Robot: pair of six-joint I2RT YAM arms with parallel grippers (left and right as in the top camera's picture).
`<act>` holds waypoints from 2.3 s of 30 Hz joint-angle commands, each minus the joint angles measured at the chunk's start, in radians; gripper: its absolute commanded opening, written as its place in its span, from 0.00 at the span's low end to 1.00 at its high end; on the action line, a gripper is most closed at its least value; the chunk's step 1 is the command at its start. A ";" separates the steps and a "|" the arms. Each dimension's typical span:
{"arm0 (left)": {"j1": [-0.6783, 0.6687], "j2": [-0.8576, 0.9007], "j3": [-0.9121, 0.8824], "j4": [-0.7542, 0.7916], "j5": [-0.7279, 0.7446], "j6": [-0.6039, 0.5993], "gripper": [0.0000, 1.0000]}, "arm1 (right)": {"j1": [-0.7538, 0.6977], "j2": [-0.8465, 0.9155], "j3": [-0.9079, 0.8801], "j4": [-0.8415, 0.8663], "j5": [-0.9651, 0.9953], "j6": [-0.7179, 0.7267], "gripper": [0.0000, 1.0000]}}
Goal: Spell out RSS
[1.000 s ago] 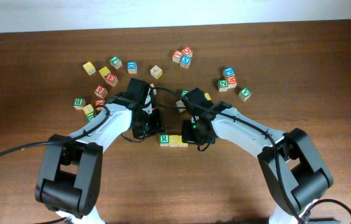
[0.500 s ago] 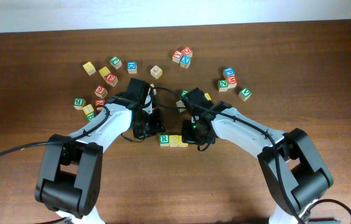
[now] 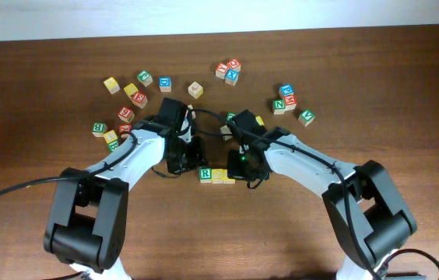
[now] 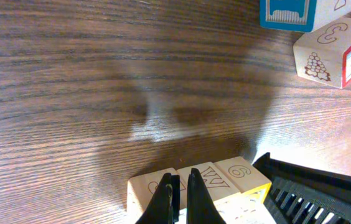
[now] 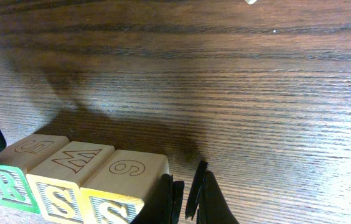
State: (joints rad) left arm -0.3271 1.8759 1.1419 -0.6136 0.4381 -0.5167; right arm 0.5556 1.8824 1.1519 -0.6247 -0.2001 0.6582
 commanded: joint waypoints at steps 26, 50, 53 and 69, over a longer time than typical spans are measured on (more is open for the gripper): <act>0.160 0.013 0.050 -0.050 0.007 0.021 0.00 | 0.007 0.006 0.010 0.001 0.003 0.000 0.04; 0.047 0.013 0.013 -0.206 -0.061 -0.014 0.00 | 0.007 0.006 0.010 0.009 0.002 0.000 0.04; 0.030 0.017 0.013 -0.203 -0.078 -0.014 0.00 | 0.007 0.006 0.010 0.008 0.002 0.000 0.04; 0.026 0.043 0.013 -0.149 -0.034 -0.013 0.00 | 0.007 0.006 0.010 0.008 0.002 0.000 0.04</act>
State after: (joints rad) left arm -0.3012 1.9064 1.1622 -0.7692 0.3710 -0.5209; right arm 0.5556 1.8824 1.1519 -0.6189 -0.2001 0.6575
